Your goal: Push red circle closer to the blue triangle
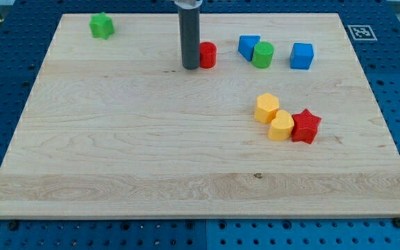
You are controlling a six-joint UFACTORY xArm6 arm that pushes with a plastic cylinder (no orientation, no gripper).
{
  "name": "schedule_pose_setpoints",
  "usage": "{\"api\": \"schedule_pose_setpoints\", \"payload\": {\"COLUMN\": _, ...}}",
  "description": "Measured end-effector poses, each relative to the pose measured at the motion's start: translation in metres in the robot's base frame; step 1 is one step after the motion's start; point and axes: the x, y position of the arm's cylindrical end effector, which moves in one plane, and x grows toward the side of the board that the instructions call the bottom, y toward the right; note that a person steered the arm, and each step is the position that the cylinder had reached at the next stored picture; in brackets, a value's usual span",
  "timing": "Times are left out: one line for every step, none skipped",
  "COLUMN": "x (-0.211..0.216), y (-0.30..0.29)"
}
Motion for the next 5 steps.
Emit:
{"api": "schedule_pose_setpoints", "payload": {"x": 0.0000, "y": 0.0006}}
{"api": "schedule_pose_setpoints", "payload": {"x": 0.0000, "y": 0.0006}}
{"api": "schedule_pose_setpoints", "payload": {"x": 0.0000, "y": 0.0006}}
{"api": "schedule_pose_setpoints", "payload": {"x": 0.0035, "y": 0.0006}}
{"api": "schedule_pose_setpoints", "payload": {"x": 0.0099, "y": 0.0079}}
